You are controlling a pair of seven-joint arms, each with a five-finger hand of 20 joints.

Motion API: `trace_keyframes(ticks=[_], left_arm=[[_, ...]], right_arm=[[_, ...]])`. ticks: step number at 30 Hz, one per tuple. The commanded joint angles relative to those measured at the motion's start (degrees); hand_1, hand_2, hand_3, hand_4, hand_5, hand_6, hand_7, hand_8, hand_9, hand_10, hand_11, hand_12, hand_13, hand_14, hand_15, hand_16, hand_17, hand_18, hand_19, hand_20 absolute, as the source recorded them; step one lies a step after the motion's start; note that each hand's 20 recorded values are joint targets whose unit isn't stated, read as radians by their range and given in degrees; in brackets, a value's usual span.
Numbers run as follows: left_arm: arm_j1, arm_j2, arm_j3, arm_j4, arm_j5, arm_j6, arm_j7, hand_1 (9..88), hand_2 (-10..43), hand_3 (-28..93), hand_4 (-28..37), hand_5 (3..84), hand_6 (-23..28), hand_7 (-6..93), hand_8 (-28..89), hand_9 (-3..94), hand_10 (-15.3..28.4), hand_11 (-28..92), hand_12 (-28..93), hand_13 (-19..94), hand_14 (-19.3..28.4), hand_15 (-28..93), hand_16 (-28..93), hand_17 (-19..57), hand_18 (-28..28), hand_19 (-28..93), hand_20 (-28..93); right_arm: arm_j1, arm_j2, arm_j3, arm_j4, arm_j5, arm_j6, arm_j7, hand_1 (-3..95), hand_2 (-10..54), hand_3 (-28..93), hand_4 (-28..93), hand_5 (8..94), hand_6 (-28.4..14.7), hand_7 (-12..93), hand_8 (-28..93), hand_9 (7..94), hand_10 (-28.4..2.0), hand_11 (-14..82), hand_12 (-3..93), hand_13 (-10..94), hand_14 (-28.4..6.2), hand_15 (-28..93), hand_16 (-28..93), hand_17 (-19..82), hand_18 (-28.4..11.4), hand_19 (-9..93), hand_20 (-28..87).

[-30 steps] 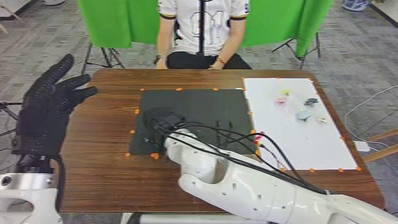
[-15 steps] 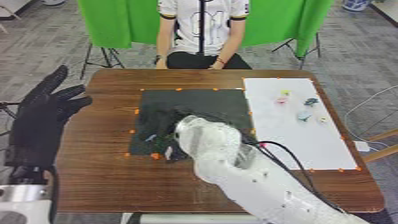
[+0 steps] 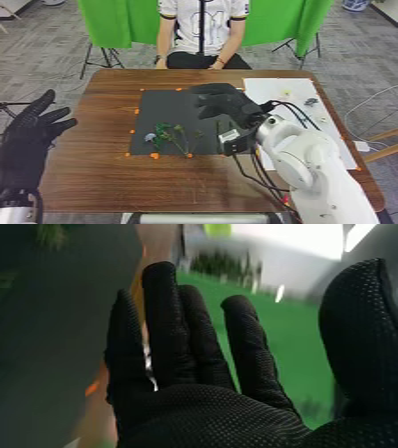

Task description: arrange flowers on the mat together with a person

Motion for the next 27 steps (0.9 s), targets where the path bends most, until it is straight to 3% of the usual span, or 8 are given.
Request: trace_keyframes(ticks=[1,5,6,10,17,23,27], left_arm=[[3.30,-0.86,0.59,0.27,-1.57,2.18,1.87,18.3,0.0,77,-28.3,29.2,3.6,15.3,-11,30.7,18.2,24,13,22,26.6,55,-8,-10.2,23.4,45,22],[2.62,-1.17,1.34,0.48,-1.64,2.41,1.92,18.3,0.2,77,-28.3,29.2,3.6,15.4,-11,30.9,18.1,24,12,22,26.5,54,-8,-10.2,23.2,45,21],[2.71,-0.87,1.61,0.41,-1.86,2.83,2.08,18.2,0.3,77,-28.3,29.2,3.6,15.4,-11,30.9,18.1,24,12,23,26.4,54,-8,-10.2,23.2,45,21],[1.87,-0.47,2.57,0.63,-1.93,2.36,1.92,18.1,0.5,77,-28.3,29.3,3.5,15.4,-11,31.1,18.1,24,12,23,26.3,53,-9,-10.2,23.1,45,21],[-0.28,0.61,4.53,0.98,-1.83,2.46,1.95,17.9,0.8,77,-28.3,29.6,3.5,15.0,-11,31.8,18.0,24,12,24,25.8,51,-9,-10.0,23.0,45,20],[0.24,0.58,4.70,0.81,-2.12,2.96,2.31,17.9,0.9,78,-28.3,29.7,3.5,15.1,-11,32.2,18.1,24,12,25,25.5,50,-8,-9.8,22.8,46,20],[1.33,0.36,3.99,0.56,-2.06,2.81,2.18,17.9,1.0,78,-28.3,29.7,3.5,15.1,-11,32.4,18.1,24,12,25,25.9,50,-8,-9.7,22.9,46,20]], right_arm=[[-13.39,1.58,10.81,0.14,8.98,0.43,-10.71,31.2,-5.6,68,-28,40.7,-0.8,12,-11,42.9,-17.9,16.9,15.6,38,-16.6,52,9,9,-21.9,56,11],[-16.98,1.58,13.59,-0.33,12.76,3.48,-14.00,28.6,-3.2,69,-28,39.8,-0.4,12,-10,40.9,-18.1,15.9,15.5,34,-17.9,46,8,6,-22.7,54,12],[-17.61,1.60,13.93,-0.59,13.11,4.26,-14.68,28.4,-3.0,69,-28,39.7,-0.3,12,-10,40.5,-18.0,15.6,15.4,34,-18.0,45,8,6,-22.7,54,12],[-17.96,1.22,14.45,-0.53,14.28,5.69,-16.49,27.0,-2.0,69,-28,38.8,0.1,12,-10,39.3,-17.4,12.9,15.0,32,-18.6,38,9,5,-22.7,52,12],[-18.11,1.28,14.25,-0.23,15.11,6.78,-18.04,25.7,-0.9,70,-28,39.5,0.7,13,-11,40.1,-17.2,12.7,15.2,32,-18.7,37,11,5,-22.7,52,13],[-18.80,1.21,14.35,-0.32,15.23,7.85,-18.18,25.4,-0.6,70,-28,39.9,0.8,13,-11,41.0,-16.7,13.3,15.4,33,-18.4,38,12,5,-22.7,52,14],[-18.97,1.79,13.71,-0.13,15.05,8.97,-19.18,25.4,-0.3,70,-28,40.0,1.5,13,-11,41.6,-16.3,13.1,15.1,34,-18.5,39,12,6,-22.8,52,14]])
